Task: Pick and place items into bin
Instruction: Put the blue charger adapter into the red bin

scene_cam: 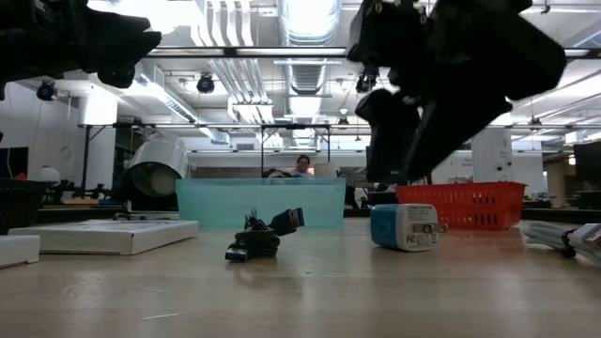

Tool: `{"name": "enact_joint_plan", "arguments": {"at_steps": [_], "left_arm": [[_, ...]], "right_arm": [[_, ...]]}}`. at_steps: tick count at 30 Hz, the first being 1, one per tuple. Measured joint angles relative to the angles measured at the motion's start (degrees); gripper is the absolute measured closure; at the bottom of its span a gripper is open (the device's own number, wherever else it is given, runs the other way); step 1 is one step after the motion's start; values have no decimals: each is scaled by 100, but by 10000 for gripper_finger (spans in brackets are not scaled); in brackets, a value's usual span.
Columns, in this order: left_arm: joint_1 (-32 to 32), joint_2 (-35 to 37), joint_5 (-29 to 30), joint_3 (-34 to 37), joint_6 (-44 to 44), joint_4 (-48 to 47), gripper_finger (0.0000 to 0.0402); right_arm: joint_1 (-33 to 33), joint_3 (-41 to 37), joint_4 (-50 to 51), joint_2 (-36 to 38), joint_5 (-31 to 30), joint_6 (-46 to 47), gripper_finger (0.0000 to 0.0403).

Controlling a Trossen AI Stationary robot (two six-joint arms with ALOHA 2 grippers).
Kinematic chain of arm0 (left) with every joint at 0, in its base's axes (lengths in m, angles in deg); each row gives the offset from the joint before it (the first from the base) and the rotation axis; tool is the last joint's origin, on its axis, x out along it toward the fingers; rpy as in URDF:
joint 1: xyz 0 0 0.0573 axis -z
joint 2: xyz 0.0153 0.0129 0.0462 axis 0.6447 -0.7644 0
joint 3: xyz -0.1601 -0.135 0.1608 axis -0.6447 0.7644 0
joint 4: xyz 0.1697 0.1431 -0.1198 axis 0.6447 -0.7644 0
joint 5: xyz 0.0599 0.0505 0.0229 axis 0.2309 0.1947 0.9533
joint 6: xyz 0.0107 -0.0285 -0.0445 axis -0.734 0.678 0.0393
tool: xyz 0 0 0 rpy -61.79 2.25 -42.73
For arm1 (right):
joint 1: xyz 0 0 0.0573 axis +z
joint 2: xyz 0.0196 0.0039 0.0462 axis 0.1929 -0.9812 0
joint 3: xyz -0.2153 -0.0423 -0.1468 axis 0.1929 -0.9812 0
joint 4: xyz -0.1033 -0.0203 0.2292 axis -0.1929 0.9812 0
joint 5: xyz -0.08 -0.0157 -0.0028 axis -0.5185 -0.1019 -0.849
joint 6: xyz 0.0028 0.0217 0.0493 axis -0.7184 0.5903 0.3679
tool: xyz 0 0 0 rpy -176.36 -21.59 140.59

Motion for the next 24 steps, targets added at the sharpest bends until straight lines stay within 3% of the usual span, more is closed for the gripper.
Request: {"name": "enact_joint_plan", "arguments": {"at_steps": [8,24], "left_arm": [[0,-1,0,0,0,-2,244],[2,-2,0,0,-2,-2,244]], "right_arm": [[0,399,519,-470,289,12,115],[-2,346,488,-460,421,-112,151]]}}
